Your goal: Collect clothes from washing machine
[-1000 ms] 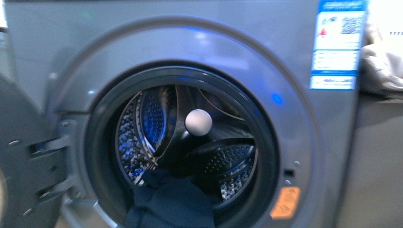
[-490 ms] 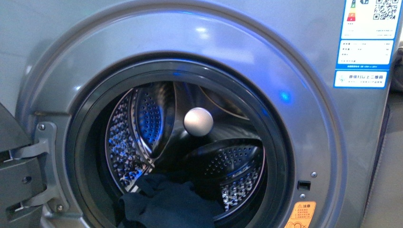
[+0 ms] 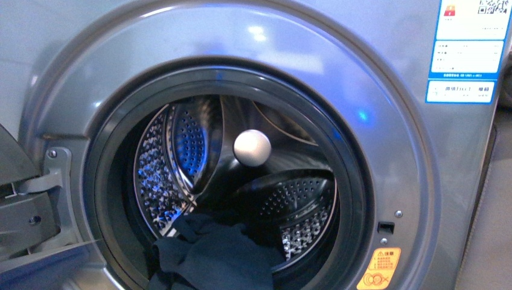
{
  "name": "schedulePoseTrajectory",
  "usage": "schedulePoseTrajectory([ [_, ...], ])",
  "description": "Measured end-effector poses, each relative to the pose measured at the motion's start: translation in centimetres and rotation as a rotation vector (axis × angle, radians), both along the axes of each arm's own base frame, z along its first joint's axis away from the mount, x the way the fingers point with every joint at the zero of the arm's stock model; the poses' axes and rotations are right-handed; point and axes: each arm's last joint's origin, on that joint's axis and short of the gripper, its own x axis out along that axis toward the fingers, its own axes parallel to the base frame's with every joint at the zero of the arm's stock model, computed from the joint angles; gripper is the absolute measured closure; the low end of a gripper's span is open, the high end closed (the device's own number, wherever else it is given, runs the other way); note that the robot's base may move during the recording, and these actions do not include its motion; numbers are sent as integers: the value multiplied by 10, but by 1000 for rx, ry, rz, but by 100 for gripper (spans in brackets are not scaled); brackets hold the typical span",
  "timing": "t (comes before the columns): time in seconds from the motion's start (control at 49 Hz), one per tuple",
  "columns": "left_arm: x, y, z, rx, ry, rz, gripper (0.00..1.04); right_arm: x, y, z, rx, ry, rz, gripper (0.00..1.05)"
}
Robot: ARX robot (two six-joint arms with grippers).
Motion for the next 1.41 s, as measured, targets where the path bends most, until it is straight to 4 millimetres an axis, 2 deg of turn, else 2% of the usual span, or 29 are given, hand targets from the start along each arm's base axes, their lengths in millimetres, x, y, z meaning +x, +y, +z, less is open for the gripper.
schedulePoseTrajectory([
  [0.102, 22, -10, -3, 23, 19, 2, 7, 0, 0, 0, 0, 0, 0, 7],
  [0.184, 47, -24, -6, 51, 41, -12, 7, 0, 0, 0, 0, 0, 0, 7],
  [0.388, 85, -39, -14, 73, 92, 8, 7, 0, 0, 0, 0, 0, 0, 7],
  [0.755, 135, -69, -20, 128, 130, 18, 7, 0, 0, 0, 0, 0, 0, 7],
  [1.102, 183, -81, -38, 148, 199, 72, 7, 0, 0, 0, 0, 0, 0, 7],
  [1.408, 214, -92, -39, 146, 274, 25, 7, 0, 0, 0, 0, 0, 0, 7],
])
